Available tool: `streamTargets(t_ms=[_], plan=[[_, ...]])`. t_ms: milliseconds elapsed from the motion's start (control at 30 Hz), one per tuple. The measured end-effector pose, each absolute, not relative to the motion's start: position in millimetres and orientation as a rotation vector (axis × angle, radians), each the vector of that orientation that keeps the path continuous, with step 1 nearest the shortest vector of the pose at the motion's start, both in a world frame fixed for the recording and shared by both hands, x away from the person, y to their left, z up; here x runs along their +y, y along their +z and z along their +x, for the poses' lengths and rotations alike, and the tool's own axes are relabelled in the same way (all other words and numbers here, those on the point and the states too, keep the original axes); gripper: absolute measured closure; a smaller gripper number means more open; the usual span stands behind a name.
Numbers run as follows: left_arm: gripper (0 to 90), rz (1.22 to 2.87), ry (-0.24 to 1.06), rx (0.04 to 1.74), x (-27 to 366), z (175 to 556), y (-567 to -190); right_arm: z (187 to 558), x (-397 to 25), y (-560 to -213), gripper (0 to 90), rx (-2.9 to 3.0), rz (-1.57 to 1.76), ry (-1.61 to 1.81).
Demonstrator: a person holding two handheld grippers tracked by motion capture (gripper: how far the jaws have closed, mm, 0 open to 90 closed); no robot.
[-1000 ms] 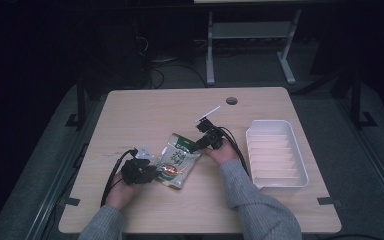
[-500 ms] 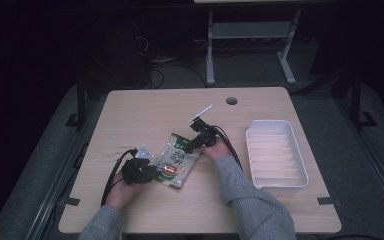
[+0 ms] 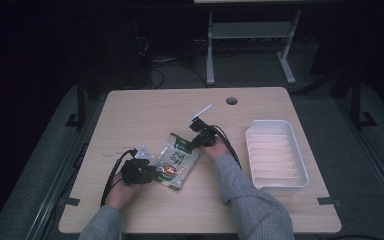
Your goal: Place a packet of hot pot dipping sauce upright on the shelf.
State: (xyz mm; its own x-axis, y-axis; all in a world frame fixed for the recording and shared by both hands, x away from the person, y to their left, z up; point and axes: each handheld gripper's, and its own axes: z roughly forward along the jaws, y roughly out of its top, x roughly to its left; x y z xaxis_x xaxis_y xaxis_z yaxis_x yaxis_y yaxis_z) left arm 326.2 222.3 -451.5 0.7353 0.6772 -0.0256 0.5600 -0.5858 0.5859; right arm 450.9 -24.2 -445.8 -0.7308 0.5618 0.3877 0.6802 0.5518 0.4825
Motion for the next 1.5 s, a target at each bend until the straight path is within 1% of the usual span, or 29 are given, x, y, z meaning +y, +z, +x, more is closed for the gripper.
streamTargets(t_ms=[367, 733, 1067, 1500], plan=[[64.1, 2.285, 0.298, 0.974, 247, 319, -441, 437, -29, -418, 89.2, -2.612, -0.979, -1.002], [61.1, 2.232, 0.312, 1.017, 269, 314, -439, 414, -28, -375, 89.3, -2.661, -0.803, -1.029], [59.9, 2.218, 0.304, 1.022, 274, 315, -440, 395, -31, -340, 89.4, -2.725, -0.599, -1.011], [59.5, 2.220, 0.302, 1.013, 276, 316, -440, 379, -28, -297, 89.3, -2.833, -0.289, -0.881]])
